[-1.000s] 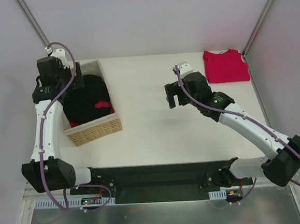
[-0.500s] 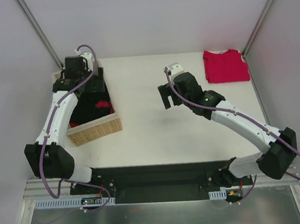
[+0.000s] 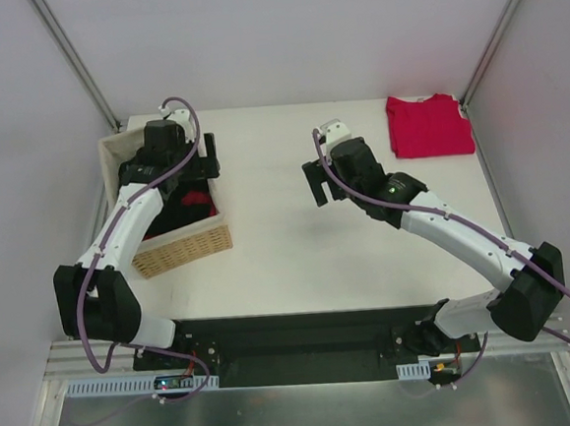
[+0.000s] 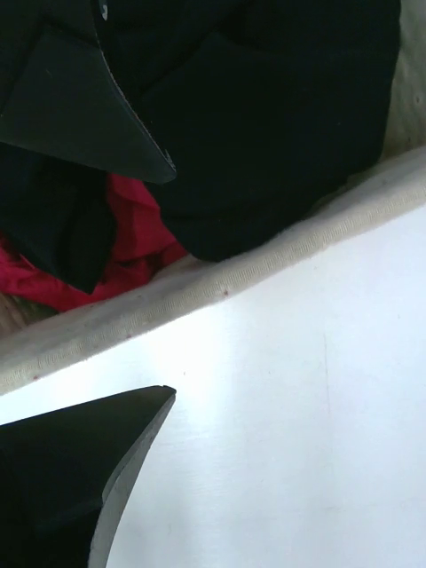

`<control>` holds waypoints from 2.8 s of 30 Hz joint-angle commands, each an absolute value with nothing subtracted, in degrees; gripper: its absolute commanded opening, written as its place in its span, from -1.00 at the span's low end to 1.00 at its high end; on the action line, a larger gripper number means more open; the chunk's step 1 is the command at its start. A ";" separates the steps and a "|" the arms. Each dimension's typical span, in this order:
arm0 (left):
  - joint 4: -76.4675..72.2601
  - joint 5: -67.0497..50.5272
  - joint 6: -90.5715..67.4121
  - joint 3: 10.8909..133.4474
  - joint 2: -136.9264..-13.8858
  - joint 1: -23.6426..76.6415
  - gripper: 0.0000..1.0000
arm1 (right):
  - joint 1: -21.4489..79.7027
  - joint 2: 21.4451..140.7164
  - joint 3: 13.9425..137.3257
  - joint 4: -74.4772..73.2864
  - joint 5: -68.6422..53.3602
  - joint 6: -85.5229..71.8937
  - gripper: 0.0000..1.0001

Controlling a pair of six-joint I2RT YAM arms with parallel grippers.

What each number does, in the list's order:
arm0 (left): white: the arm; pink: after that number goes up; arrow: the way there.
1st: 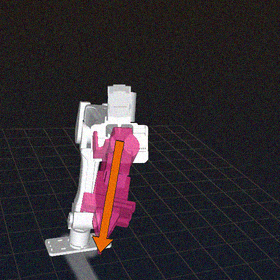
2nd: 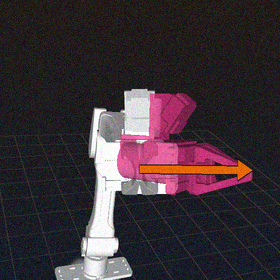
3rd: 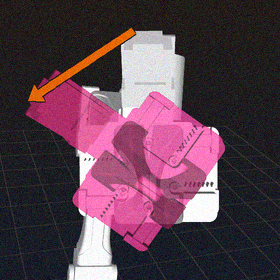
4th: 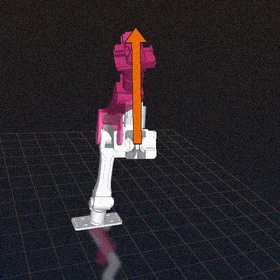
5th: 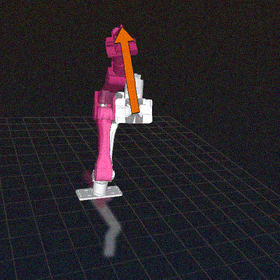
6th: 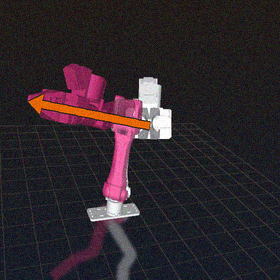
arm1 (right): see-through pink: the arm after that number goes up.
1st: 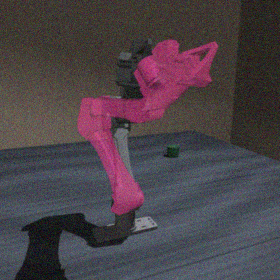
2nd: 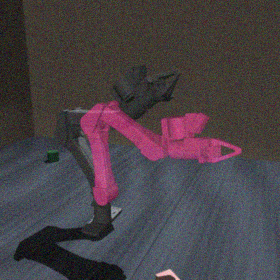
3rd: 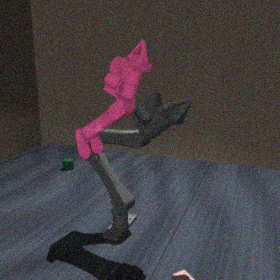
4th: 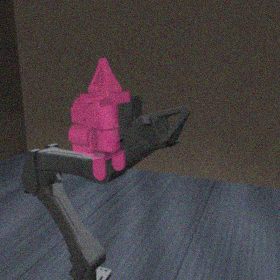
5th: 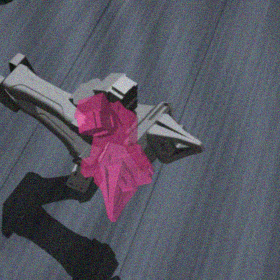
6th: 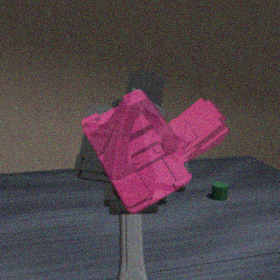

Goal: Fold and stack the t-shirts

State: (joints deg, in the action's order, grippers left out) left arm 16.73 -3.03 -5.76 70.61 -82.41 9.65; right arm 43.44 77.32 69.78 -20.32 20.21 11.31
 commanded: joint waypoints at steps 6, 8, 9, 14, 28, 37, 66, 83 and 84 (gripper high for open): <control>10.63 -3.53 -15.63 70.40 -77.70 6.68 0.98 | 43.59 75.41 69.17 -19.42 22.15 12.13 0.92; 11.95 -8.66 -14.69 71.89 -76.64 5.89 0.98 | 43.68 75.24 69.08 -19.34 21.89 11.78 0.93; 12.48 -11.05 -14.85 72.42 -76.38 5.71 0.98 | 43.68 75.23 69.26 -19.25 21.36 11.52 0.93; 12.57 -12.49 -17.32 70.76 -71.11 5.71 0.98 | 45.52 77.43 71.36 -18.72 21.35 11.77 0.93; 18.68 -4.48 -16.89 74.43 -78.81 5.89 0.98 | 46.14 78.22 70.49 -18.81 23.82 13.54 0.93; 31.01 4.91 -11.26 87.35 -91.12 10.45 0.68 | 46.58 78.75 70.05 -18.46 23.47 13.01 0.93; 42.98 14.58 -13.98 92.64 -103.19 16.26 -1.00 | 46.67 78.05 67.06 -16.79 23.03 13.01 0.93; 44.65 27.58 -12.30 74.19 -86.23 15.03 -1.00 | 47.37 79.45 68.55 -16.79 21.62 12.57 0.93; 44.74 28.03 -12.39 73.57 -85.18 14.94 -1.00 | 47.46 79.54 68.73 -16.87 21.53 12.57 0.93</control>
State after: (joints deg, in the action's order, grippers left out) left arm 40.27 18.28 -11.75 76.27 -91.46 16.08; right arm 46.78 79.31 66.87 -18.55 21.78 12.71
